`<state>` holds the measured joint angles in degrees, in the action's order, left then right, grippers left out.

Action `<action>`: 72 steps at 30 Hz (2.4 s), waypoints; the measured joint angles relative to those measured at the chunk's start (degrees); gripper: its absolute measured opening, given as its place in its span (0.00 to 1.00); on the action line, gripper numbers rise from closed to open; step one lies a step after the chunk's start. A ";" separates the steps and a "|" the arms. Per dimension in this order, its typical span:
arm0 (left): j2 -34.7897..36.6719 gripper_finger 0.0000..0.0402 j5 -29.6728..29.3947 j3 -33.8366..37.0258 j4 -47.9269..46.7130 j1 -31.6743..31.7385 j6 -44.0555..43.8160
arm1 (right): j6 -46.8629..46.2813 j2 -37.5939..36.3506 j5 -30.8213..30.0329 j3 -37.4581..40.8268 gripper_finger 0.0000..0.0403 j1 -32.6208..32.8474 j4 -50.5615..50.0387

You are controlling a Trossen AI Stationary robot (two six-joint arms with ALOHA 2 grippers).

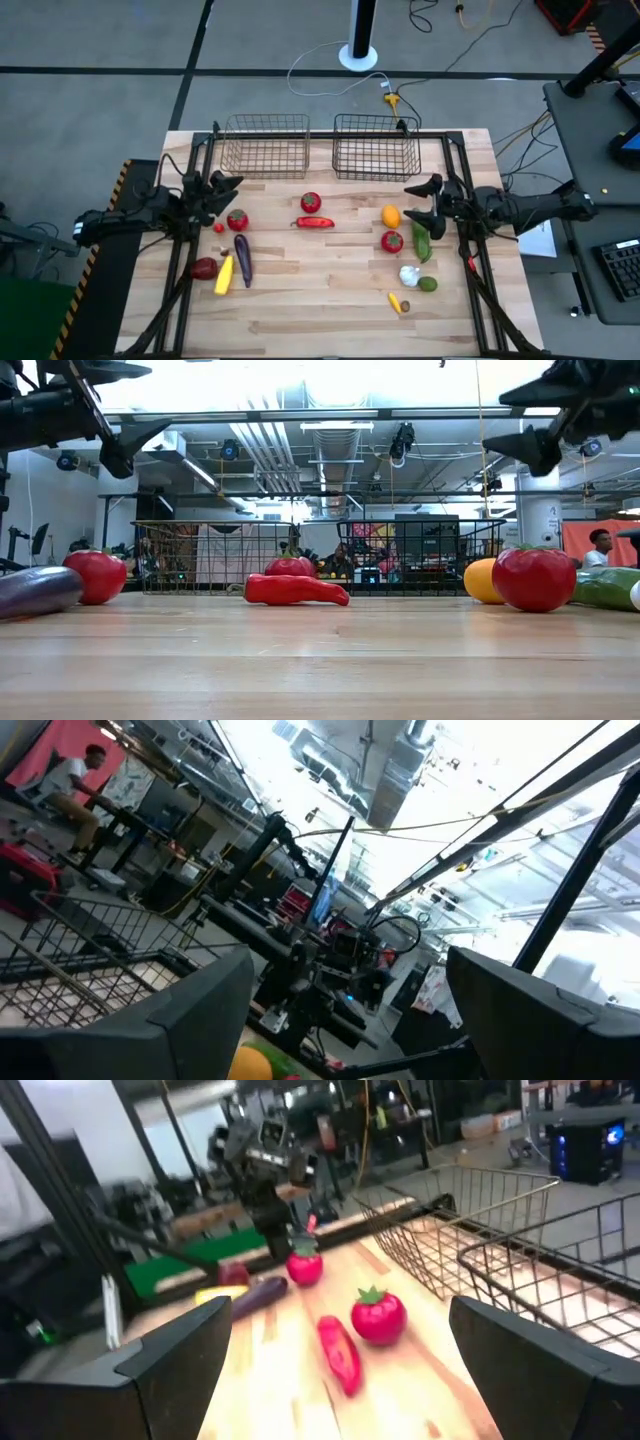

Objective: Sort produce into baskets
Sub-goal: Put the right large red tomato into the right wire basket

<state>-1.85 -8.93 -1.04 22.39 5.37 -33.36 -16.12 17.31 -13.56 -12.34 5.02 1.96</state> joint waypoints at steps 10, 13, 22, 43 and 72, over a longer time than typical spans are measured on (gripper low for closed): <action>-0.64 0.78 0.22 -0.02 -0.21 -0.02 0.21 | 0.76 12.91 0.04 -16.73 0.91 -0.02 -22.36; -1.22 0.78 2.11 -0.01 0.50 -0.02 -0.45 | 1.58 15.79 0.04 -19.80 0.91 -0.02 -24.14; -8.73 0.78 8.04 0.00 16.53 -1.09 5.45 | -4.79 22.37 -1.50 -24.68 0.91 -0.03 -31.19; -33.90 0.78 7.95 -22.14 -14.53 -1.22 26.21 | -15.84 44.32 1.67 -39.30 0.91 10.36 -47.22; -46.77 0.78 8.13 -25.51 -7.48 -1.55 12.48 | -22.82 55.81 -0.52 -35.19 0.91 15.48 -50.28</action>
<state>-48.62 -0.80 -26.55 14.92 3.81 -20.88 -38.94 73.12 -14.09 -47.53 20.49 -48.31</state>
